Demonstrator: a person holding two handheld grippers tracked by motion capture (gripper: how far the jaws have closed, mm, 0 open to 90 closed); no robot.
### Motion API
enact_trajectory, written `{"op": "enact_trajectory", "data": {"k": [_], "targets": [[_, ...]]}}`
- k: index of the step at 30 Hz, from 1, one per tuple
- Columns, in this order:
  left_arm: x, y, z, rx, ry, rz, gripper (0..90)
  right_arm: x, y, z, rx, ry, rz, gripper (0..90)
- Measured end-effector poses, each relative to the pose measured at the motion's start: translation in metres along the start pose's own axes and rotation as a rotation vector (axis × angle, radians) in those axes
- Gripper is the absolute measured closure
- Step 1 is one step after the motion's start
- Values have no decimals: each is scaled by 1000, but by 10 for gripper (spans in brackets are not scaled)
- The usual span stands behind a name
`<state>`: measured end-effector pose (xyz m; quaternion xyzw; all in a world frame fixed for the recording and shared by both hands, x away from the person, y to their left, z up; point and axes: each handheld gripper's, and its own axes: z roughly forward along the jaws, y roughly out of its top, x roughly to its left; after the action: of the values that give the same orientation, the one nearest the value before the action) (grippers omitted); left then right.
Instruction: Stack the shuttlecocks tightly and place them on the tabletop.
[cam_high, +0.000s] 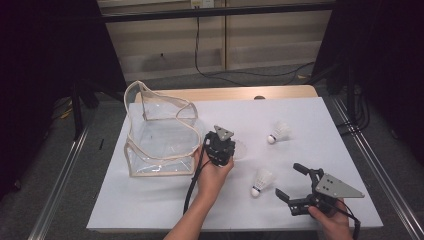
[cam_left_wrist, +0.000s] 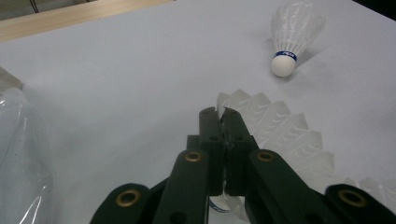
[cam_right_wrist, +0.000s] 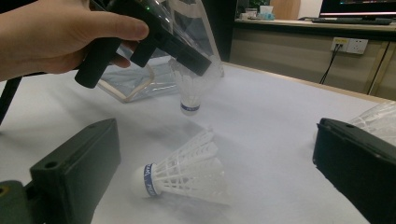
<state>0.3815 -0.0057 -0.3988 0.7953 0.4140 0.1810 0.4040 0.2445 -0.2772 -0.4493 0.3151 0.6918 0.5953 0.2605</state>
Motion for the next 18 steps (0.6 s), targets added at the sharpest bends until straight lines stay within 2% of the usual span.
{"op": "enact_trajectory", "data": {"k": [18], "targets": [[11, 6, 13, -6, 24, -37, 890, 0, 0, 0, 0, 0, 9, 3]]}}
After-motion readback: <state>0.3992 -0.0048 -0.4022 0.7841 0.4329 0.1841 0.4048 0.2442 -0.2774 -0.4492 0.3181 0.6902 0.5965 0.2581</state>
